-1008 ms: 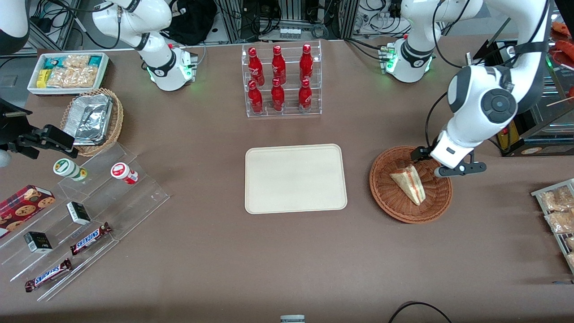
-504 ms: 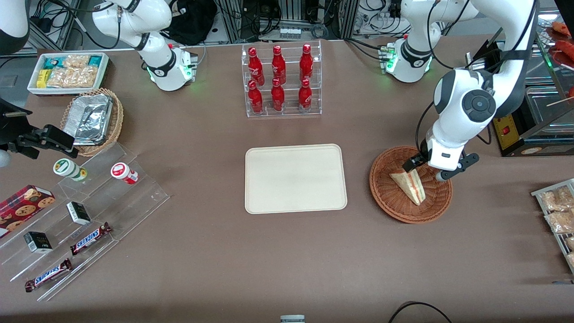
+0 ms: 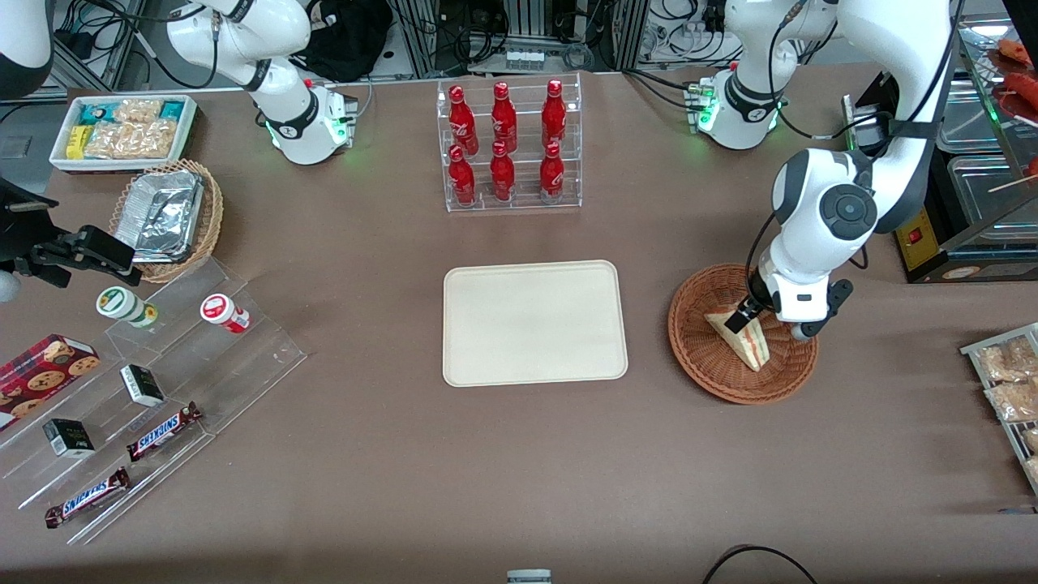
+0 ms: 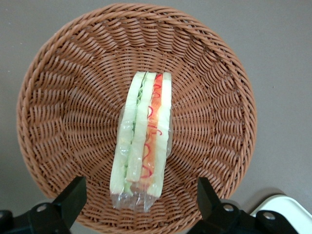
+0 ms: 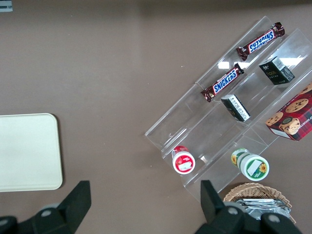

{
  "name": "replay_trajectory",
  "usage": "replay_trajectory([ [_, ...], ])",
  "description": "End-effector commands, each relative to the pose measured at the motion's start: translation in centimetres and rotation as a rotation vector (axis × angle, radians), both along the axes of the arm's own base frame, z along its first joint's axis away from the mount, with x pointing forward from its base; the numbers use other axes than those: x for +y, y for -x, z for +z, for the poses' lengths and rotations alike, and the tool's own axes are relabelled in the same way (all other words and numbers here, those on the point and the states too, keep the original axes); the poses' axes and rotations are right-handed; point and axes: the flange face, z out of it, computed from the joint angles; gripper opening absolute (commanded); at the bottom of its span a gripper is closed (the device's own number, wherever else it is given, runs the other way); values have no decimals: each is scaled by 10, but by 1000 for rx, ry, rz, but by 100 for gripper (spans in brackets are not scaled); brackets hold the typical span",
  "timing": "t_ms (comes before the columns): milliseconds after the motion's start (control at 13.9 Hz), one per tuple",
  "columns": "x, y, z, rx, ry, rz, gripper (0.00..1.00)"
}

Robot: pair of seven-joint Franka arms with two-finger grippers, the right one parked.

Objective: Place sandwich from basket to tray
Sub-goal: 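Lower the left gripper and close it on the wrapped sandwich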

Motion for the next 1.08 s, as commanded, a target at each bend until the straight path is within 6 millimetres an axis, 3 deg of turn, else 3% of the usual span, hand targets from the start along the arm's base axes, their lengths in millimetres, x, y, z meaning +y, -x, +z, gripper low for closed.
replay_trajectory([
  [0, -3, -3, -19, -12, 11, 25, 100],
  [288, -1, -6, -43, -14, 18, 30, 99],
  [360, -1, -6, -44, -11, 17, 35, 87],
  [504, 0, -5, -44, -1, 16, 65, 25],
  [576, 0, -5, -39, 2, 14, 54, 13],
  [720, 0, -2, -26, 37, -1, 23, 7],
  [1008, -2, -14, 40, 153, -32, -64, 7],
])
